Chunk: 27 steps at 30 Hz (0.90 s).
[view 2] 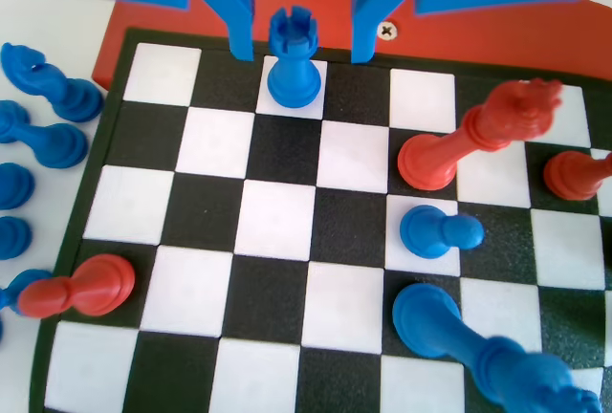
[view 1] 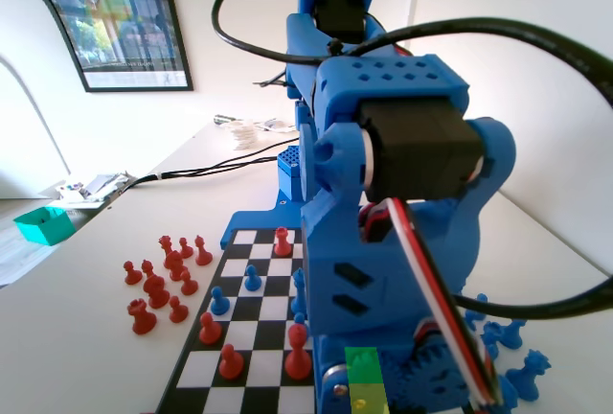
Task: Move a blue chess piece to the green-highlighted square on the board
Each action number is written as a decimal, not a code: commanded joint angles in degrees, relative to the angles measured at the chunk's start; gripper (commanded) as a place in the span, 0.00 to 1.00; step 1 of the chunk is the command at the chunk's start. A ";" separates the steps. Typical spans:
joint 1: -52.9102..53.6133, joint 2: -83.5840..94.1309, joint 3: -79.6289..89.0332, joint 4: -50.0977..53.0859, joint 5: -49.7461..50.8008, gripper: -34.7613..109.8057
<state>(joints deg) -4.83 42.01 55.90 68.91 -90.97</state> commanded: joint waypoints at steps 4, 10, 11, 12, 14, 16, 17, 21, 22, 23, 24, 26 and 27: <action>-0.97 2.29 -2.72 0.44 -0.70 0.34; -1.05 1.41 -2.55 0.18 -1.41 0.31; -1.05 1.32 -2.55 0.18 -1.49 0.31; -1.05 1.14 -2.55 0.09 -1.58 0.30; -1.23 1.05 -2.55 -0.09 -1.58 0.30; -1.32 0.97 -2.55 -0.09 -1.67 0.29; -1.41 0.97 -2.55 -0.09 -1.67 0.28; -1.58 0.97 -2.72 0.35 -1.67 0.25; -1.58 0.97 -2.90 0.53 -1.76 0.25; -1.67 0.97 -2.99 0.62 -1.76 0.25; -1.67 0.97 -2.99 0.70 -1.76 0.25; -1.67 1.05 -3.34 1.58 -1.93 0.25; -1.67 1.14 -3.78 2.46 -1.93 0.25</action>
<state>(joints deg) -5.71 39.99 55.72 69.08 -91.76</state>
